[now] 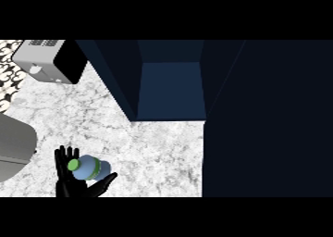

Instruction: Pick up the bottled water, place it into the cabinet and close the cabinet

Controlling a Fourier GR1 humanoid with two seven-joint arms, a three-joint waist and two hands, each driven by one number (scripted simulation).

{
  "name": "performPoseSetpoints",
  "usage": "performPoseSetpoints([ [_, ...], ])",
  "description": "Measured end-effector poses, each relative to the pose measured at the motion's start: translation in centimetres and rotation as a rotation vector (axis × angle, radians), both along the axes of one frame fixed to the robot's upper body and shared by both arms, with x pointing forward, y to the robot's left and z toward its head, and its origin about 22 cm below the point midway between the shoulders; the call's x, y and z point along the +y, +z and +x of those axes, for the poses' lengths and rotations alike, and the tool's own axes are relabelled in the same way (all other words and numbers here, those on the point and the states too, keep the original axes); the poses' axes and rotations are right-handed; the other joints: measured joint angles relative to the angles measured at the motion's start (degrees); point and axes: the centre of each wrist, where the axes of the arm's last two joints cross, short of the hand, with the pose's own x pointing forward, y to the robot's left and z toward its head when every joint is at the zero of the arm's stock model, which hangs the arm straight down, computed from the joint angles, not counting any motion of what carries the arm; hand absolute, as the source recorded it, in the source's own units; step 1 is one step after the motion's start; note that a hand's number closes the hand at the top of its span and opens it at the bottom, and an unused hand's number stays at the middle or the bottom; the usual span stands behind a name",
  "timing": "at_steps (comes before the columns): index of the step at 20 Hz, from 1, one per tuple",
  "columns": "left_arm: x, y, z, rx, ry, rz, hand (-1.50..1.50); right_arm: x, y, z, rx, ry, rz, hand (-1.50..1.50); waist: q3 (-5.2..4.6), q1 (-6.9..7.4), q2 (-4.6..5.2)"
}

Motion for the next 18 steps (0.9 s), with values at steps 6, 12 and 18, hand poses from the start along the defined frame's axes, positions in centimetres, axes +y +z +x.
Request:
performPoseSetpoints([
  [6,-0.3,-0.6,0.5,-0.047,-0.01,-0.037,1.5,-0.3,0.1,-0.4,0.011,-0.01,-0.011,-1.5,0.02,0.08,-0.01],
  [12,-0.9,-0.1,1.8,-0.084,-0.011,-0.049,1.5,-0.4,0.1,-0.5,0.01,-0.01,-0.012,-1.5,0.04,0.12,-0.05],
  [18,-1.1,0.9,2.7,-0.147,0.001,0.015,1.5,-0.4,0.1,-0.3,0.011,-0.006,-0.011,-1.5,0.05,0.31,-0.03],
])
